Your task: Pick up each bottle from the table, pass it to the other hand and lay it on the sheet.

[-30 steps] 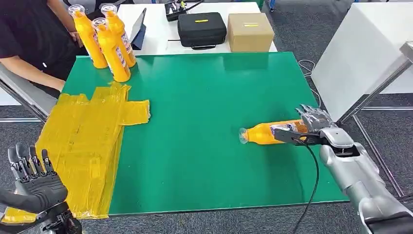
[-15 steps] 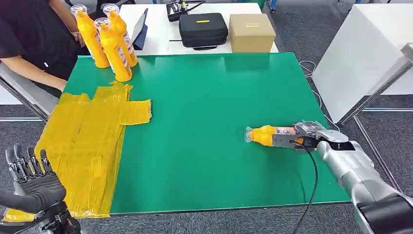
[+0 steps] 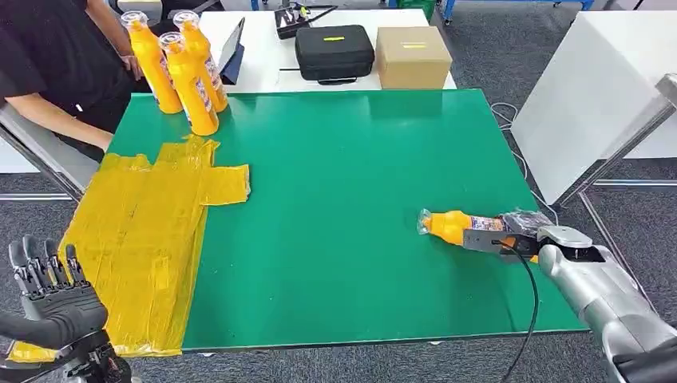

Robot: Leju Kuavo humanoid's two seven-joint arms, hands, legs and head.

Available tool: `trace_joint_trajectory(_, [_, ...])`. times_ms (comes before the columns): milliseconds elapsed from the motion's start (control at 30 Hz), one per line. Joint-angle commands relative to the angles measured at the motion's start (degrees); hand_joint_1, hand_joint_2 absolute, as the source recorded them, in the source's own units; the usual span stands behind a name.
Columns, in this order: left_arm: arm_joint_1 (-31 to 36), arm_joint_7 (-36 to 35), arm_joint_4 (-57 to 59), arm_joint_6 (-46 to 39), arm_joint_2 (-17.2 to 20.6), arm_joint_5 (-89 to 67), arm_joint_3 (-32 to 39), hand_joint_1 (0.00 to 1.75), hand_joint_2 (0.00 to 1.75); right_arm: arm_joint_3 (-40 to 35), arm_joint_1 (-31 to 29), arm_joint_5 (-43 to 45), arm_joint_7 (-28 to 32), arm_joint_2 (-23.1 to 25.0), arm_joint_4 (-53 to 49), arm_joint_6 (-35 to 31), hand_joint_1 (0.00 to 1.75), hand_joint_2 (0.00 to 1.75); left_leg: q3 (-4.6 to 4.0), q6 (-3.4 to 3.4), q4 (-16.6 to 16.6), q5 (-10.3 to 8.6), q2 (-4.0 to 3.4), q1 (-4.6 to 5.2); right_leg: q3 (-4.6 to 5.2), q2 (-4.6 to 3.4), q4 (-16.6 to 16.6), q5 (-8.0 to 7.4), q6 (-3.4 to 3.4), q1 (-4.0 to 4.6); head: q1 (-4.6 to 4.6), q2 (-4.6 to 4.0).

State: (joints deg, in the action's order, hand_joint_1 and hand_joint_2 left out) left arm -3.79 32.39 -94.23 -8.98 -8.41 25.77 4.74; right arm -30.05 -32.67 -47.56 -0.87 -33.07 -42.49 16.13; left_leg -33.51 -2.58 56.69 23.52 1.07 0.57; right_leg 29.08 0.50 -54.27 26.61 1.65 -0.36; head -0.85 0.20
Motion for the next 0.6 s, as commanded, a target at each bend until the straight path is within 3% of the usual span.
trace_joint_trajectory(33, [1.1,-0.2,3.0,0.1,1.3,0.2,-1.0,0.00,0.00,-0.1,3.8,1.0,-1.1,0.4,-0.8,-0.7,1.75,1.75,0.17,0.12,-0.1,0.03,0.04,-0.06,-0.23,0.06,0.1,0.03,-0.04,0.05,-0.02,-0.02])
trace_joint_trajectory(167, [-0.4,-1.0,2.3,0.7,1.8,-0.6,-1.0,0.00,0.00,7.3,7.6,8.2,-0.1,4.1,-10.5,-6.9,1.75,1.75,0.24,0.23,-0.2,0.05,-0.15,-0.09,-0.26,-0.10,0.2,-0.02,-0.08,0.08,-0.02,-0.02])
trace_joint_trajectory(233, [-1.2,-1.8,1.9,2.3,1.9,-0.4,-1.0,0.00,0.00,11.5,10.6,15.3,3.9,8.2,-20.4,-9.6,1.75,1.75,0.17,0.20,-0.1,0.06,-0.25,-0.05,-0.19,-0.22,0.1,-0.02,-0.08,0.05,-0.02,-0.02])
trace_joint_trajectory(267, [-1.1,-2.4,2.3,3.2,1.9,-0.1,-1.2,0.00,1.75,12.3,12.0,17.8,5.7,10.5,-24.8,-10.9,1.75,1.75,0.20,0.27,-0.1,0.11,-0.47,-0.05,-0.18,-0.43,0.1,-0.03,-0.11,0.06,0.00,-0.02])
trace_joint_trajectory(400, [1.3,-3.8,4.4,5.0,0.8,-0.7,-2.8,0.00,1.75,8.3,14.4,21.0,8.7,19.6,-34.5,-17.4,1.75,1.75,0.16,0.31,-0.2,0.14,-0.90,-0.09,-0.06,-0.89,0.0,-0.09,-0.18,0.15,0.02,-0.02])
trace_joint_trajectory(600, [5.5,-6.4,6.3,6.1,-0.3,-1.6,-6.2,0.00,1.75,-1.1,0.0,24.7,7.5,33.4,-20.5,-20.0,1.75,1.75,-0.07,0.17,-0.1,0.05,-0.90,-0.17,0.23,-0.82,-0.1,-0.08,-0.10,0.21,0.00,-0.02])
